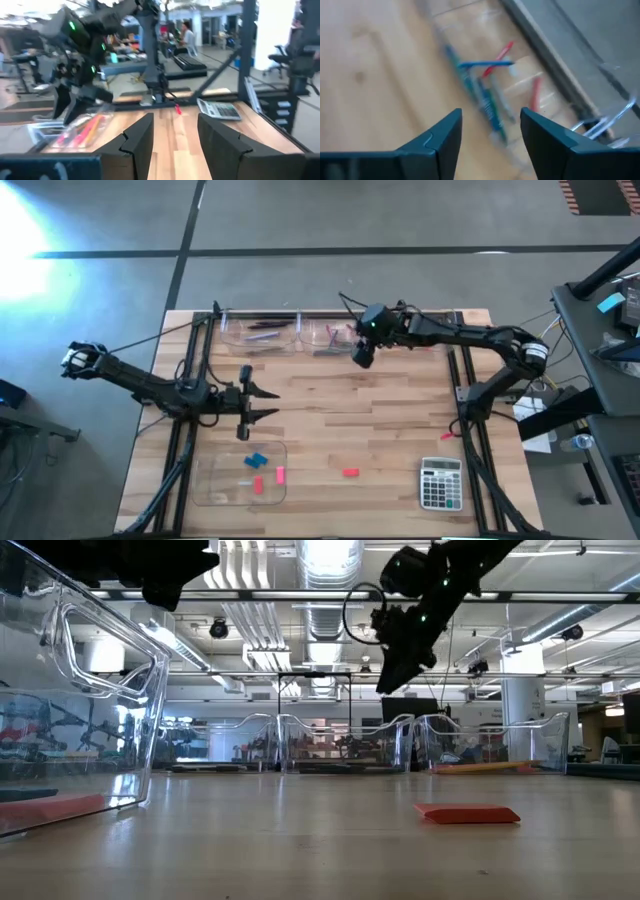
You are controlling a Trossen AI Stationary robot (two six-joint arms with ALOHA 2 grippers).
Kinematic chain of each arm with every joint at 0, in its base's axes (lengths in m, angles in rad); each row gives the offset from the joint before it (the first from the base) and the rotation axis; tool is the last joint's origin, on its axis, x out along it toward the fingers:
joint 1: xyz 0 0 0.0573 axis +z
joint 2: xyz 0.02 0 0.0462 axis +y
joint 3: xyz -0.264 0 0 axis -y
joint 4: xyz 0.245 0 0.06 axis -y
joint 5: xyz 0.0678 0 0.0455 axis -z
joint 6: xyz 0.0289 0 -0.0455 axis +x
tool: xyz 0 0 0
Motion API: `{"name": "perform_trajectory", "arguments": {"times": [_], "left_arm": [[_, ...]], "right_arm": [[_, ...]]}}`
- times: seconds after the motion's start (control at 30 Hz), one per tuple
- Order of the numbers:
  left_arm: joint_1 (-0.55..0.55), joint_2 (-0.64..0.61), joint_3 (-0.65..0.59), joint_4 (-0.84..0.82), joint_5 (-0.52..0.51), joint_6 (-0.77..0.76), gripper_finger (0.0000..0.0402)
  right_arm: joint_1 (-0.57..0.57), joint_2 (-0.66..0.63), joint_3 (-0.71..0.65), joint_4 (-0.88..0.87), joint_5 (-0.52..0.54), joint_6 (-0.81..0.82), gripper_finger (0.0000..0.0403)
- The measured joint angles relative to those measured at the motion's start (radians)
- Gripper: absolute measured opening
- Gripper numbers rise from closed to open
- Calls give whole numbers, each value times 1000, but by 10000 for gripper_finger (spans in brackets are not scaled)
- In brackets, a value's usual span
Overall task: Sort crayons/erasers/pens/pencils in bins
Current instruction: Put the red crayon into the top middle transparent bin, then put the orange eraser into the bottom transparent bin
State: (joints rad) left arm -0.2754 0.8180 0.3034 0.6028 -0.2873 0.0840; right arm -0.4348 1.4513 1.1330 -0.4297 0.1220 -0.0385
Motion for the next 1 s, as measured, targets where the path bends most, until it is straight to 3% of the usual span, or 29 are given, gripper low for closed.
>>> {"name": "perform_trajectory", "arguments": {"times": [0.23,0.4,0.5,0.73,1.0], "left_arm": [[0,261,163,-35,88,-1,138],[-4,531,363,-96,195,-9,138],[-5,677,508,-217,233,-48,146],[-10,959,817,-467,255,-45,205],[-32,1133,949,-517,293,-79,271]], "right_arm": [[218,-123,-7,-138,16,76,188],[394,-295,-126,-99,187,160,175],[482,-406,-218,-34,246,233,169],[619,-584,-440,205,276,254,162],[652,-638,-537,264,336,250,161]]}}
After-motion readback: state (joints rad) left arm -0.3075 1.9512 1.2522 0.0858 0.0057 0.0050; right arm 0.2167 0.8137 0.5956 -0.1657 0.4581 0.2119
